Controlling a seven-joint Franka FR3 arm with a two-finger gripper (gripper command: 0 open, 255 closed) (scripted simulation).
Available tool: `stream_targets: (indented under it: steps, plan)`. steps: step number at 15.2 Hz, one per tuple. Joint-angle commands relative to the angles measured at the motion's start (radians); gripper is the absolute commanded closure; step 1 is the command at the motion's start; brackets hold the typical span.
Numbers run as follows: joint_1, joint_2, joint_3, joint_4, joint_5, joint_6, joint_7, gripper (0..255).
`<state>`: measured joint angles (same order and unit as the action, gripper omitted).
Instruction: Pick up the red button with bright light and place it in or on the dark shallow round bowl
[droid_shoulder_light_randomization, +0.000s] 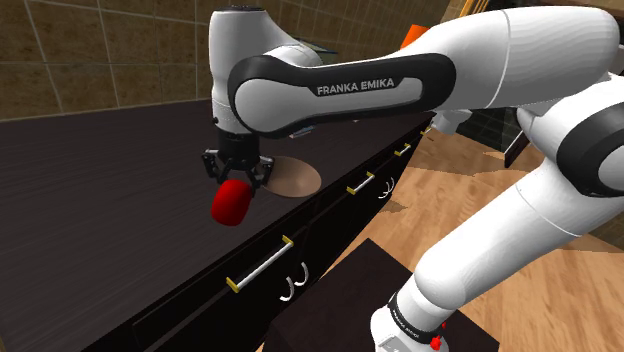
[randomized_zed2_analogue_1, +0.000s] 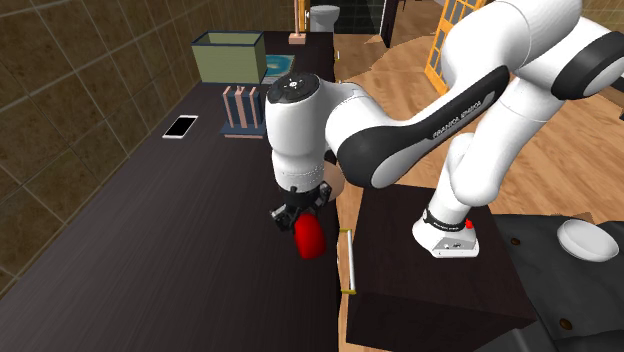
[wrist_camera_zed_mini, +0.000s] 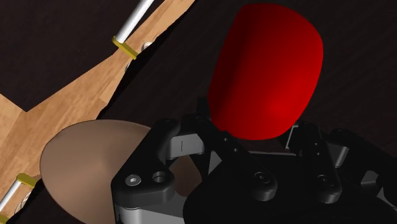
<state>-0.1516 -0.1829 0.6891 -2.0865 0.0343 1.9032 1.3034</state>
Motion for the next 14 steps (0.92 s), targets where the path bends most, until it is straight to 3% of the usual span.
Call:
stream_targets:
  steps: [1, 14]
  plan:
    - [0.0, -0.008, -0.004, 0.019, 0.004, -0.025, -0.006, 255]
    - [-0.006, -0.022, -0.019, 0.181, 0.008, -0.199, -0.022, 255]
